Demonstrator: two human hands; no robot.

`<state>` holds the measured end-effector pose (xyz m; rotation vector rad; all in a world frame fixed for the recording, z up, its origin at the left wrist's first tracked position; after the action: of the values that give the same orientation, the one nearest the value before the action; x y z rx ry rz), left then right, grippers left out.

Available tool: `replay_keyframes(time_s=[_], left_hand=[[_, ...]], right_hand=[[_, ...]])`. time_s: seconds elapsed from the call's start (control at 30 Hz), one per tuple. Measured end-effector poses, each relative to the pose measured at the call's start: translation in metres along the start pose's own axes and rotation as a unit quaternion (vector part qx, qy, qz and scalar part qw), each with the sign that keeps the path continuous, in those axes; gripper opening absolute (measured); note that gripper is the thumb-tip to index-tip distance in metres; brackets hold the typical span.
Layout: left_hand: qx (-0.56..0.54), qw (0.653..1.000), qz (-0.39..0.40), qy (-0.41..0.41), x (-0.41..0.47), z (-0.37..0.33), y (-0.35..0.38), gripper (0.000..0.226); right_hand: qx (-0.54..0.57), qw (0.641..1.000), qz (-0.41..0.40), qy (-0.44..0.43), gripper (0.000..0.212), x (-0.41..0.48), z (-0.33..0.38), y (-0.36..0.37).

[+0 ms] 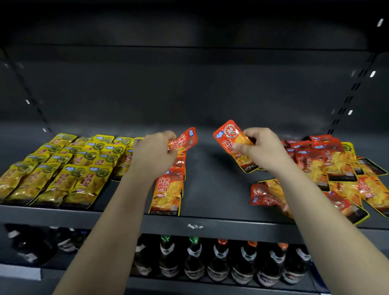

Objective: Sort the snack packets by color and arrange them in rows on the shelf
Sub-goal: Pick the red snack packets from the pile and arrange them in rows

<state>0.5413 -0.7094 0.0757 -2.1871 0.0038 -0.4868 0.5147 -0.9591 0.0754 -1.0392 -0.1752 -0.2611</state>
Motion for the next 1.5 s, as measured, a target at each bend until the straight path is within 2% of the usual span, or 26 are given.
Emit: replay_keyframes(time_s=[0.13,0.37,0.47,0.7,0.93,1.2,1.5], left_hand=[[-0.008,1.000,0.012,-0.009,0.004,0.021,-0.010,0.023],[-0.009,1.000,0.021,-0.009,0.013,0.047,-0.019,0.026],[-0.005,1.000,0.027,-0.005,0.016,0.053,-0.022,0.026],[-0.015,0.999,0.028,0.010,0.019,0.061,-0.022,0.023],[-0.016,0.999,0.032,0.010,0.023,0.061,-0.023,0.025],[-0.023,0.999,0.028,0.008,0.026,0.063,-0.022,0.022],[-0.020,0.999,0.029,0.006,0.026,0.066,-0.018,0.023]], right_hand=[[0.025,0.999,0.002,0.028,0.012,0.010,0.015,0.021],[0.177,0.979,0.034,0.094,0.017,0.037,0.032,0.059],[0.187,0.972,0.055,0.129,0.016,0.048,0.034,0.073],[0.117,0.982,0.063,0.136,0.015,0.070,0.027,0.105],[-0.051,0.988,0.039,0.142,0.017,0.069,0.021,0.117],[-0.093,0.985,0.024,0.145,0.029,0.071,0.019,0.124],[-0.114,0.984,0.013,0.136,0.032,0.069,0.023,0.124]])
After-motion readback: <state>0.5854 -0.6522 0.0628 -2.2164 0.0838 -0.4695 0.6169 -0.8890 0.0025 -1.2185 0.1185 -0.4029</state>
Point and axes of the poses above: each hand's wrist, its own x-axis towards the middle knuckle, its own y-axis out of the palm, z = x × y, the point moved 1 cm from there along x, towards the middle knuckle, and after that the axes turned 15 degrees about -x, right-handed, at the moved point
